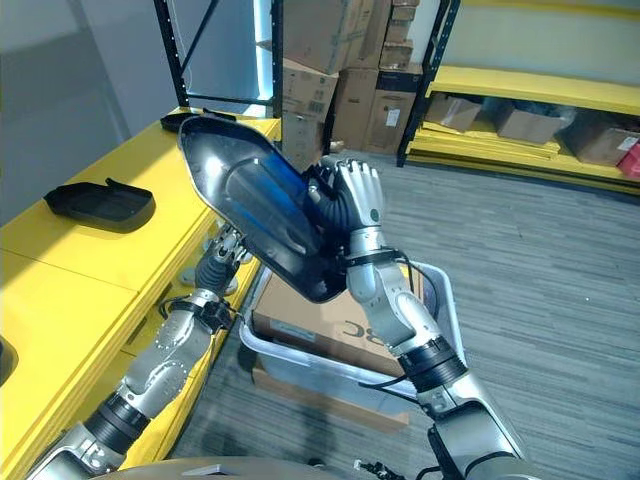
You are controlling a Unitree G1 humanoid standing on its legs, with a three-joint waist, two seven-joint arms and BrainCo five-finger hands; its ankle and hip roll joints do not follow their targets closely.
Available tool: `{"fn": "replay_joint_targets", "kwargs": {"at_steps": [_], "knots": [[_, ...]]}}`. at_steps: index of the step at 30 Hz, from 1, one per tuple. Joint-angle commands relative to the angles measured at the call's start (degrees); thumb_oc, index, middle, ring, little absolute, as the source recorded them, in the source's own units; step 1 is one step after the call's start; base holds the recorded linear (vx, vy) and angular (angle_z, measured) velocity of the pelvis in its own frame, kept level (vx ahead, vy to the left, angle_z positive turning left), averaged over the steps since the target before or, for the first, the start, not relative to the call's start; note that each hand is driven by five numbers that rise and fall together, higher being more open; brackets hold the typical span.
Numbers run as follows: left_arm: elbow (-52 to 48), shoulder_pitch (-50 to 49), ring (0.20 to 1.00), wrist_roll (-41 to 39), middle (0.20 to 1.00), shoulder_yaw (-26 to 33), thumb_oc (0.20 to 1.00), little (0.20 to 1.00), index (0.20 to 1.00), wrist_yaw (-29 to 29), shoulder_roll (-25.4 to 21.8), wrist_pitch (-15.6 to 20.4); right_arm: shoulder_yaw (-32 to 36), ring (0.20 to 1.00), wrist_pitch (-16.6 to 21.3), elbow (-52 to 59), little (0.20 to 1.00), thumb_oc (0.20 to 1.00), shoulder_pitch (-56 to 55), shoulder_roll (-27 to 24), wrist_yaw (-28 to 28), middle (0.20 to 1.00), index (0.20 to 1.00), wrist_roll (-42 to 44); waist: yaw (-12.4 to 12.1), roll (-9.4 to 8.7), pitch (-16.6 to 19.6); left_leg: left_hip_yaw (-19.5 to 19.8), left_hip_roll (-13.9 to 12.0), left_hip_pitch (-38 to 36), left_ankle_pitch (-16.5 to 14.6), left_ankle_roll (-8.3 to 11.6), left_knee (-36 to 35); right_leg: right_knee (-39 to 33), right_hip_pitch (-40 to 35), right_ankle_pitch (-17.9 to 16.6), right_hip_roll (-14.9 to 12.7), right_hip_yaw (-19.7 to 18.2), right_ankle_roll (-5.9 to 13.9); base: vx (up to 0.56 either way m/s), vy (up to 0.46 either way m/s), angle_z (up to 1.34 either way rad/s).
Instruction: Move parts from the plastic box to the shelf.
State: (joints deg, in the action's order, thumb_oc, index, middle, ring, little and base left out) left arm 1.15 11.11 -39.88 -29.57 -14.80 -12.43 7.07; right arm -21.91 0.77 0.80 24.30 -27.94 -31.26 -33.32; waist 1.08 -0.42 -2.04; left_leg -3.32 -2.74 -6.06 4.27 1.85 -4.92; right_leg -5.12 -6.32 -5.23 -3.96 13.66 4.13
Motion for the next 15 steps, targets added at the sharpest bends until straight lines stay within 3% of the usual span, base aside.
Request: {"fn": "replay_joint_targets", "kwargs": {"at_steps": [1,13,14,15], "knots": [[1.07,5.05,1.000,-0.87,1.000,-1.78,1.000,1.000,1.000,-0.18,1.05,4.96,-0.35,0.200,3.75,-2.62,0.200,0.200,5.86,1.25,-0.74,0.200,0.200,3.18,-0.90,-1.36,0.57,0.79,-1.16,-5.60,-9.55,0.41,0.01,0.55,-3.05,7.18,-2.21,1.24,3.60,0.00,0.000,0.00],[0.48,6.55,1.000,-1.41,1.000,-0.09,1.000,1.000,1.000,0.05,-0.35,6.34,-4.42,0.200,6.55,-3.34,0.200,0.200,6.83,-1.35,2.66,0.200,0.200,5.48,-1.13,-1.65,0.18,1.53,-0.85,-4.45,-8.93,0.41,0.07,0.74,-2.29,6.77,-2.47,1.75,3.65,0.00,0.000,0.00],[0.70,6.62,0.824,-0.15,0.824,0.06,0.824,0.824,0.824,-0.03,-0.73,6.03,-4.37,0.200,6.88,-3.03,0.200,0.200,6.71,-1.46,2.98,0.200,0.200,5.93,-1.13,-1.61,0.15,1.56,-0.81,-4.41,-8.92,0.41,0.07,0.78,-2.22,6.75,-2.51,1.76,3.67,0.00,0.000,0.00],[0.97,6.94,0.526,1.72,0.526,0.08,0.526,0.526,0.526,-0.14,-1.19,5.44,-4.15,0.200,7.32,-2.61,0.200,0.200,6.54,-1.52,3.14,0.200,0.200,6.56,-1.16,-1.58,0.13,1.62,-0.83,-4.37,-8.90,0.42,0.04,0.81,-2.16,6.72,-2.53,1.83,3.68,0.00,0.000,0.00]]}}
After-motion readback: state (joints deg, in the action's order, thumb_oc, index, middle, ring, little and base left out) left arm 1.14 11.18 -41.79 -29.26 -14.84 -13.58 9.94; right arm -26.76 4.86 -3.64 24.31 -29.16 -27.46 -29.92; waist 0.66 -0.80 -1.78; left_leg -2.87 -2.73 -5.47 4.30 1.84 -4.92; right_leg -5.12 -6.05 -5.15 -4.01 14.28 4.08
